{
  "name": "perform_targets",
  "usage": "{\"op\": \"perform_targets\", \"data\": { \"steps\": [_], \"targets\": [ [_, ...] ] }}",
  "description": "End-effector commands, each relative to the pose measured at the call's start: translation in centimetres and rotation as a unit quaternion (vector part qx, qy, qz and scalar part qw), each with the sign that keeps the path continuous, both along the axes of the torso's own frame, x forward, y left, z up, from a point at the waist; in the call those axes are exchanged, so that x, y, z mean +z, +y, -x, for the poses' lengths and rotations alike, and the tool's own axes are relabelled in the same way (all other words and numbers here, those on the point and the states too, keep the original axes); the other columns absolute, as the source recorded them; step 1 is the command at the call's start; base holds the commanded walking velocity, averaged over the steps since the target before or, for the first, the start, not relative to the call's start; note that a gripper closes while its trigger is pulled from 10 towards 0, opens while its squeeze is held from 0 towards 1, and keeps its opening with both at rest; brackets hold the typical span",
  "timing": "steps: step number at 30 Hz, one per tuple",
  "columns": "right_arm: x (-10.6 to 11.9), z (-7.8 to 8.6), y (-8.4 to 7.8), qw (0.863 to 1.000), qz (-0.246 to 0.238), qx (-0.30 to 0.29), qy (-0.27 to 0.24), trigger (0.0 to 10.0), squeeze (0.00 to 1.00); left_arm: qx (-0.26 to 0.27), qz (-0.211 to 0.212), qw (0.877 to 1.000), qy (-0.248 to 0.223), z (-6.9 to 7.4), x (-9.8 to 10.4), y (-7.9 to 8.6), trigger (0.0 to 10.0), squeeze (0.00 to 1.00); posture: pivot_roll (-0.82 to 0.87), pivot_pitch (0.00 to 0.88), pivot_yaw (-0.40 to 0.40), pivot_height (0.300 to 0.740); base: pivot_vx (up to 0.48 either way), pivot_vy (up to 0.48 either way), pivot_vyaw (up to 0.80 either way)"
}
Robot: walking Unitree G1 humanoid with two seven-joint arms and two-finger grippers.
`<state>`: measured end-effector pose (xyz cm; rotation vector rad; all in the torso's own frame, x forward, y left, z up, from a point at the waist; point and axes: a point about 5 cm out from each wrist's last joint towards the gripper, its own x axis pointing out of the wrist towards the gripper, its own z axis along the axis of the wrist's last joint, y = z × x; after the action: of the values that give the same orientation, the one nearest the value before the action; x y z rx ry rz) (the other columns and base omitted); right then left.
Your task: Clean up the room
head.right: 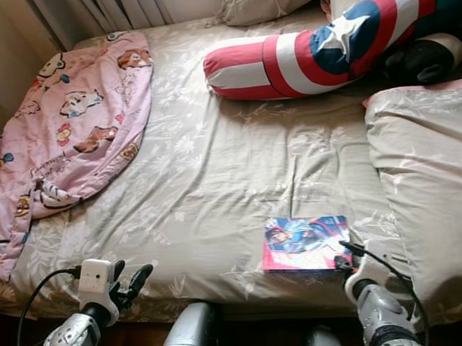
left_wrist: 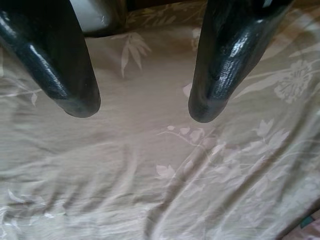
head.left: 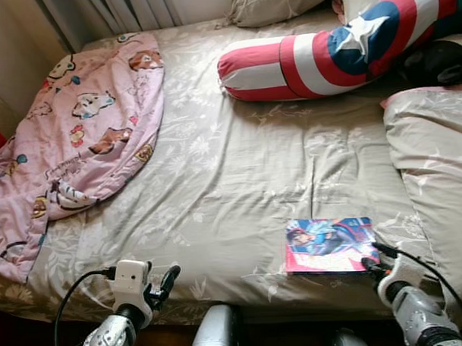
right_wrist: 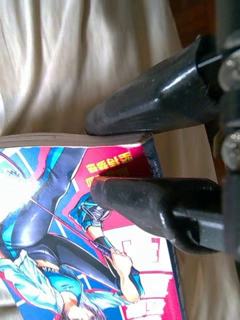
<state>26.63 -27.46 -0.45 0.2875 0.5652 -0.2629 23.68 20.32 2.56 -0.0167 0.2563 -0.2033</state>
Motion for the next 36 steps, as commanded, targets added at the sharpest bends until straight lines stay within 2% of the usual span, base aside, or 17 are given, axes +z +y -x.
{"op": "perform_targets", "data": {
  "steps": [1,9,10,11,12,13,20,21,22,23,27,30,34,36],
  "targets": [
    [-0.2,0.2,0.0,1.000,0.016,-0.004,0.009,10.0,0.00,0.006,-0.007,1.000,0.016,0.5,-0.5,0.4,10.0,0.00,0.21,0.177,0.152,0.645,0.000,0.000,0.00],
    [-0.6,0.3,0.7,0.999,0.030,0.015,0.021,10.0,0.00,0.006,-0.006,1.000,0.017,0.5,-0.6,0.3,10.0,0.00,0.21,0.175,0.151,0.645,0.000,0.000,0.00],
    [-0.6,0.2,0.8,0.999,0.034,0.019,0.021,10.0,0.60,0.006,-0.006,1.000,0.017,0.5,-0.6,0.3,10.0,0.00,0.21,0.175,0.151,0.645,0.000,0.000,0.00],
    [-0.6,0.2,0.8,0.999,0.041,0.022,0.023,10.0,0.95,0.006,-0.006,1.000,0.017,0.5,-0.6,0.3,10.0,0.00,0.21,0.175,0.152,0.645,0.000,0.000,0.00],
    [-0.5,0.1,0.8,0.998,0.046,0.025,0.024,10.0,0.95,0.006,-0.006,1.000,0.017,0.5,-0.6,0.3,10.0,0.00,0.21,0.175,0.152,0.645,0.000,0.000,0.00],
    [-0.5,0.1,0.7,0.998,0.055,0.023,0.025,10.0,1.00,0.006,-0.007,1.000,0.018,0.5,-0.6,0.3,10.0,0.00,0.21,0.174,0.151,0.645,0.000,0.000,0.00],
    [0.5,-0.6,0.0,0.996,0.089,0.004,0.008,10.0,0.99,0.006,-0.005,1.000,0.020,0.5,-0.7,0.2,10.0,0.00,0.20,0.174,0.152,0.645,0.000,0.000,0.00],
    [0.9,-0.9,-0.1,0.996,0.090,-0.003,-0.006,10.0,0.79,0.006,-0.005,1.000,0.021,0.4,-0.8,0.2,10.0,0.00,0.20,0.173,0.152,0.645,0.000,0.000,0.00],
    [0.9,-0.9,-0.1,0.996,0.090,-0.003,-0.006,10.0,0.79,0.006,-0.005,1.000,0.021,0.4,-0.8,0.2,10.0,0.00,0.20,0.173,0.152,0.645,0.000,0.000,0.00],
    [1.2,-1.1,-0.2,0.996,0.092,-0.006,-0.021,10.0,0.02,0.006,-0.004,1.000,0.022,0.4,-0.8,0.1,10.0,0.00,0.20,0.171,0.150,0.645,0.000,0.000,0.00],
    [1.5,-1.4,0.8,0.993,0.102,0.019,-0.055,10.0,0.00,0.013,0.000,1.000,0.024,0.2,-1.1,0.2,10.0,0.00,0.18,0.159,0.138,0.645,0.000,0.000,0.00],
    [1.3,-1.3,1.7,0.993,0.074,0.021,-0.086,10.0,0.00,0.029,0.009,0.999,0.031,0.0,-1.5,0.3,10.0,0.00,0.17,0.151,0.129,0.645,0.000,0.000,0.00],
    [-0.2,0.0,3.5,0.993,0.064,0.048,-0.086,10.0,0.00,0.042,0.021,0.998,0.040,-0.4,-2.0,0.0,10.0,0.00,0.14,0.137,0.117,0.655,0.000,0.000,0.00],
    [-1.4,1.1,4.6,0.994,0.056,0.070,-0.067,10.0,0.00,0.044,0.026,0.998,0.044,-0.8,-2.3,-0.4,10.0,0.00,0.12,0.123,0.104,0.675,0.000,0.000,0.00]
  ]
}}
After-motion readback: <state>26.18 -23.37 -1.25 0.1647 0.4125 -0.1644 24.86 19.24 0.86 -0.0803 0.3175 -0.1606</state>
